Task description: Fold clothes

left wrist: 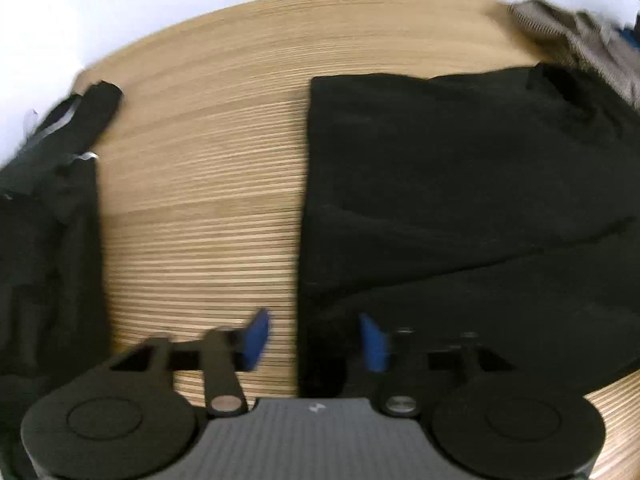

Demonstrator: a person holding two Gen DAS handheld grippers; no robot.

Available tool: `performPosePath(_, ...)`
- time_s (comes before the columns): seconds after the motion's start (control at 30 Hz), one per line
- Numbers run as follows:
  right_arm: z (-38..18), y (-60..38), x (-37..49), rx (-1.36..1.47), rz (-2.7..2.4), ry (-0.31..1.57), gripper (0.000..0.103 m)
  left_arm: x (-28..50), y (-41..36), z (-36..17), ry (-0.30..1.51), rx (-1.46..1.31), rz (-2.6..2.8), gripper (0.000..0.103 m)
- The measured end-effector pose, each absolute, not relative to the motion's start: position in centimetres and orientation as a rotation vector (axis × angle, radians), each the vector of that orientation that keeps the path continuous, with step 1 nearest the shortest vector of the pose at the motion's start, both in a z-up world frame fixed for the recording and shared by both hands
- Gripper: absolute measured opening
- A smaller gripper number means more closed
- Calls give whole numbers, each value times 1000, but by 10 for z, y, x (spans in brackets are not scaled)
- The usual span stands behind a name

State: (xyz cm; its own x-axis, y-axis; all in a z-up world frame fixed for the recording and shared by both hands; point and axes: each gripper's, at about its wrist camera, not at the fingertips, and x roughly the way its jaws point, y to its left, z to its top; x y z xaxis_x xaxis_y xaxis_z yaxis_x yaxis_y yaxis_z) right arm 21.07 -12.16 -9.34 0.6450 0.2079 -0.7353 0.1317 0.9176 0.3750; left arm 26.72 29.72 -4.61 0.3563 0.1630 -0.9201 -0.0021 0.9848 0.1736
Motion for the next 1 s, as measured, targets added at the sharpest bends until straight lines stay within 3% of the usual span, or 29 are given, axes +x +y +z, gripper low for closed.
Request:
performPosePath(0.1, -81, -123, 207, 368, 69, 908, 28, 263, 298, -29, 1197, 134, 88, 55)
performPosePath(0.27, -51, -107, 192, 201, 95, 871, 28, 254, 271, 11, 1030, 294, 57, 63)
performPosePath(0.5, -72, -84, 218, 223, 123, 852, 27, 278, 259, -52, 1154, 375, 37, 64)
performPosePath(0.57, -90, -82, 227, 220, 101, 858, 26, 275, 254, -69, 1117, 425, 77, 70)
performPosePath(0.77, -85, -89, 222, 258, 59, 845, 27, 263, 267, -48, 1059, 412, 82, 71)
performPosePath(0.87, -66, -118, 191, 326, 29, 751, 28, 237, 280, -23, 1001, 324, 65, 74)
performPosePath(0.93, -59, -147, 166, 393, -26, 701, 48, 221, 288, -15, 994, 265, 60, 75)
performPosePath(0.97, -60, -162, 156, 438, -80, 700, 68, 213, 291, -14, 992, 239, 57, 75)
performPosePath(1.0, -62, -177, 146, 485, -134, 697, 77, 206, 294, -15, 995, 220, 51, 76)
